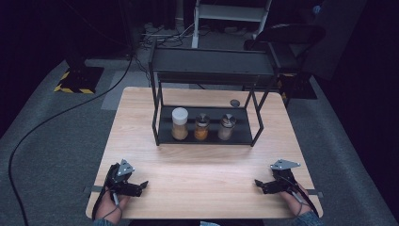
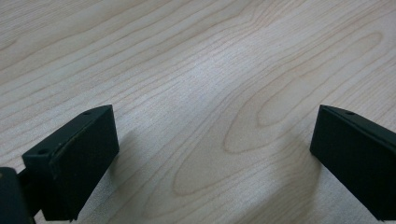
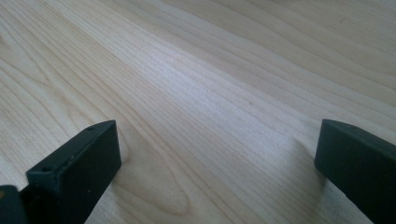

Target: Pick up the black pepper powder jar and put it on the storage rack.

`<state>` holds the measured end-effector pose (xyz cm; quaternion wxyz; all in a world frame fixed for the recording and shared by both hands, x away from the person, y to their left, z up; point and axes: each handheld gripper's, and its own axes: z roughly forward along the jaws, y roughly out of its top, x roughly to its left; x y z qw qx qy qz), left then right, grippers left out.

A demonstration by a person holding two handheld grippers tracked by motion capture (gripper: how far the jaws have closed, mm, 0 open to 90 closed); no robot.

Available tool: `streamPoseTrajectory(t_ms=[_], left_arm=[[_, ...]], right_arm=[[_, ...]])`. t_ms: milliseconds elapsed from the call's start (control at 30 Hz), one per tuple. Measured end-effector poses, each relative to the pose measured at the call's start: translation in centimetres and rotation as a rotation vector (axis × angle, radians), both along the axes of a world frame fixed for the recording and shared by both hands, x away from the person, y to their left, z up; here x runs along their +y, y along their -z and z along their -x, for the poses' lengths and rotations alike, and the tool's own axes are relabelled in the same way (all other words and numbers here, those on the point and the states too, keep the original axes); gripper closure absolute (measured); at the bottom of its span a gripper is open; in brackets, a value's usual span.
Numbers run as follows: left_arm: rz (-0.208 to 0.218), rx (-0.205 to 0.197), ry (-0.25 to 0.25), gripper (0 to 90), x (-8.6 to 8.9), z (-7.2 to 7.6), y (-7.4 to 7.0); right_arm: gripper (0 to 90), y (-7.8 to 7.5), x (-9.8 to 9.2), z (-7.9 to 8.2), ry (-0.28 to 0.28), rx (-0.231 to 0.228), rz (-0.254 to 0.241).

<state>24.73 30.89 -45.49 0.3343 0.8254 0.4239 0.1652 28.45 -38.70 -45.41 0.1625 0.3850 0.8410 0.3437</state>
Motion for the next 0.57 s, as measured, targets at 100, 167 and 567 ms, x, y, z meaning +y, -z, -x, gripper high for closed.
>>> streamPoseTrajectory(t_ms=[100,167,567], left_arm=[[0.000,0.000,0.004,0.8,0.02,-0.04,0.00],[0.000,0.000,0.004,0.7,0.02,-0.04,0.01],[0.000,0.001,0.005,0.7,0.02,-0.05,0.00]], right_arm=[[0.0,0.45,-0.47,0.12,-0.014,-0.019,-0.016],[0.0,0.46,-0.47,0.12,-0.014,-0.019,-0.016],[0.0,0.46,-0.47,0.12,-0.014,-0.019,-0.016]])
